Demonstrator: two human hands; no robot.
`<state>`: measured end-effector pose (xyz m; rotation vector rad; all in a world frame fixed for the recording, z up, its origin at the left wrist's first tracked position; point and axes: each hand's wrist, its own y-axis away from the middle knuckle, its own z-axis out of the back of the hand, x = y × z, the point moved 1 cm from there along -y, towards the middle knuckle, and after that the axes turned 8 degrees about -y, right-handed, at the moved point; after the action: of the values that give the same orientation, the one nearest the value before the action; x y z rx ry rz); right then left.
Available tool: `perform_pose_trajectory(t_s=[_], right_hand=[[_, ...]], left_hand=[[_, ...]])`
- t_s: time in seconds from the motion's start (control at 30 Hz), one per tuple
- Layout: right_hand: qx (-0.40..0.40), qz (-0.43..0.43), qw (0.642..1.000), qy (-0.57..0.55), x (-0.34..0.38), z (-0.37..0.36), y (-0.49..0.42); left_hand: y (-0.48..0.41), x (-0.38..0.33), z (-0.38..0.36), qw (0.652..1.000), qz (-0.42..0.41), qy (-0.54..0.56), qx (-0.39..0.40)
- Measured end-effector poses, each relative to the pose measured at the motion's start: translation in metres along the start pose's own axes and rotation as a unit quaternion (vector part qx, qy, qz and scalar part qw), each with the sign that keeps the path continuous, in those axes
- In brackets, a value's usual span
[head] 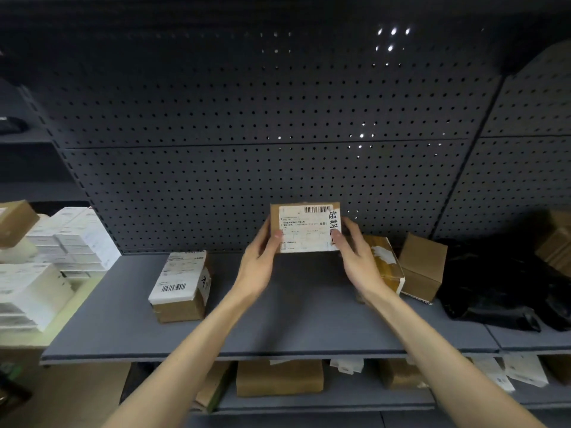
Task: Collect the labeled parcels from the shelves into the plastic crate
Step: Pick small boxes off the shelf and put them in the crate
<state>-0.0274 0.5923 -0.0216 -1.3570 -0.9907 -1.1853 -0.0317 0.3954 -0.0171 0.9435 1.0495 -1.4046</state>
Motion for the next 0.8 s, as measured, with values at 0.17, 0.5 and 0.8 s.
perform_pose_trajectory(t_s=[0.17, 0.5, 0.8], right_hand=[[0.000, 0.078, 0.997, -0.016, 0.046, -0.001, -0.022], [0.012, 0.134, 0.991, -0.016, 0.092, 0.001, -0.035], [-0.015, 0.123, 0.987, 0.099, 0.118, 0.058, -0.029]], left_hand=[[-0.023, -0.043, 0.014, 0.997, -0.071, 0.014, -0.027], [-0.030, -0.083, 0.025, 0.987, -0.154, 0.049, -0.005], [-0.048, -0.109, -0.010, 0.976, -0.188, 0.102, 0.041]])
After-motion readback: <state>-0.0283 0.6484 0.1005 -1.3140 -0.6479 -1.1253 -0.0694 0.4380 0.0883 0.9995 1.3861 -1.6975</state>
